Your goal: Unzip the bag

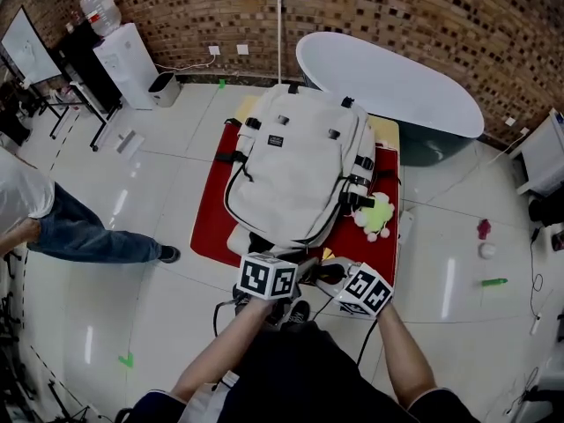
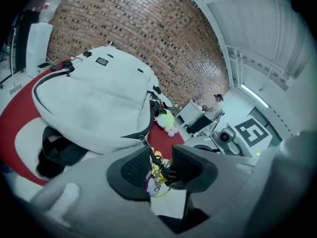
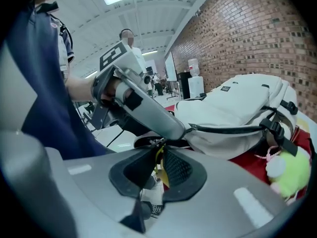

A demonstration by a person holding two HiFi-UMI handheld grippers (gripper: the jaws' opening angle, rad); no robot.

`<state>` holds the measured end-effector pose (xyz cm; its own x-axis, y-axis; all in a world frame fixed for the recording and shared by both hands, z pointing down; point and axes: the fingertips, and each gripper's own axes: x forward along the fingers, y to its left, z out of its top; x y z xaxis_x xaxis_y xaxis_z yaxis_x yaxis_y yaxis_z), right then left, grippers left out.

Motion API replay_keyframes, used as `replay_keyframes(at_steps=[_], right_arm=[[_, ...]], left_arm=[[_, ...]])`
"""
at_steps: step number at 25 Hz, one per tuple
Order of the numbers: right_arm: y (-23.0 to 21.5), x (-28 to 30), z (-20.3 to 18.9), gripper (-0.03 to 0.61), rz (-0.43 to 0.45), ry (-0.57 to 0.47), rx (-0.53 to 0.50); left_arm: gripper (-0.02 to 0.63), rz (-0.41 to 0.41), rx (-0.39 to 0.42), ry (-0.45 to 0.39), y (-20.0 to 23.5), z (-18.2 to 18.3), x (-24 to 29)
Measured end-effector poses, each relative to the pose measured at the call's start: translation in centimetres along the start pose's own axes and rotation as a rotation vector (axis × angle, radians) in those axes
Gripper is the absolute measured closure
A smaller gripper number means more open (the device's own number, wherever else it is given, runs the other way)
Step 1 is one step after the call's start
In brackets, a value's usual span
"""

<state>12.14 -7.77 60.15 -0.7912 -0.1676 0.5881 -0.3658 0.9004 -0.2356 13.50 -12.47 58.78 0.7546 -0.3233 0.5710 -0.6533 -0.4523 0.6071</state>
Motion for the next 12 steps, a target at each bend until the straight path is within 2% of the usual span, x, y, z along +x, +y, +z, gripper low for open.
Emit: replay_keyframes(at_steps=[6,9,11,12], right_arm=[[0.7,0.3,-0.3,0.54,0.031,0.019,-0.017],[0.9,0.0,-0.5,0.545,0.038,0.032,-0.023],[0.7,-0.5,-0.7,0.545,0.032,0.043,-0.027],[0.5,-0.8,-0.7,0.545,0.027,0.046,-0.03]], left_arm=[[0.469,0.033,-0.026,0.036,1.5,-0.9,1.2],[0.479,0.065,-0.01,0.062,2.0,-1.2,1.8],[0.559,0.09,0.013,0.068,2.3,-1.4,1.9],[0.569,0.1,0.024,0.065,2.5,-1.3,1.9]])
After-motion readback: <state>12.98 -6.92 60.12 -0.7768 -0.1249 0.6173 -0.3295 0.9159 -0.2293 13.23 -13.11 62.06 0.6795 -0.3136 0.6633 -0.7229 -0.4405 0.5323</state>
